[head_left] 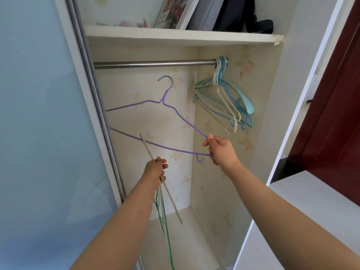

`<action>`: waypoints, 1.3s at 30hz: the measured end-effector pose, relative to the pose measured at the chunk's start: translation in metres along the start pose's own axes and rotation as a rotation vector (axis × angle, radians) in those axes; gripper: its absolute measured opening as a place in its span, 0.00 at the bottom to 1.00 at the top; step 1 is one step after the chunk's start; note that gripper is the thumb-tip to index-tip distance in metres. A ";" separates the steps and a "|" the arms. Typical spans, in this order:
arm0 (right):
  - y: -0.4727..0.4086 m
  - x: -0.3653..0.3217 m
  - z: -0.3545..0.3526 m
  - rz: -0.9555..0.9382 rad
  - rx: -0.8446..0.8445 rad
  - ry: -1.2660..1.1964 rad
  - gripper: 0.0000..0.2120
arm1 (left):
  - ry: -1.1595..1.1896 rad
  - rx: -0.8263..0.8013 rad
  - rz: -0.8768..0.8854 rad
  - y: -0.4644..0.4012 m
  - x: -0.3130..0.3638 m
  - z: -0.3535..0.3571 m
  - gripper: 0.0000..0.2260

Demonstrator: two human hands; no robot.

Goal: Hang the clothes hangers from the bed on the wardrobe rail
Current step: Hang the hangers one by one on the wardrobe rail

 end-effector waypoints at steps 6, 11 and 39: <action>0.017 -0.013 0.019 -0.190 -0.055 0.207 0.18 | 0.074 0.063 0.007 0.002 0.018 -0.010 0.15; 0.020 -0.015 0.017 -0.207 0.058 0.187 0.18 | 0.055 0.033 -0.023 0.005 0.019 -0.004 0.16; -0.098 -0.032 -0.095 0.066 0.314 0.765 0.14 | -0.095 -0.185 0.261 0.061 0.087 0.042 0.24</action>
Point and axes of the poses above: each hand's wrist, its own y-axis away from the middle knuckle, its own z-axis out of the palm, x = y × z, the point moved 9 cm from there along -y, towards the middle knuckle, and after that the axes turned 2 degrees about z, right-handed, at the moved point
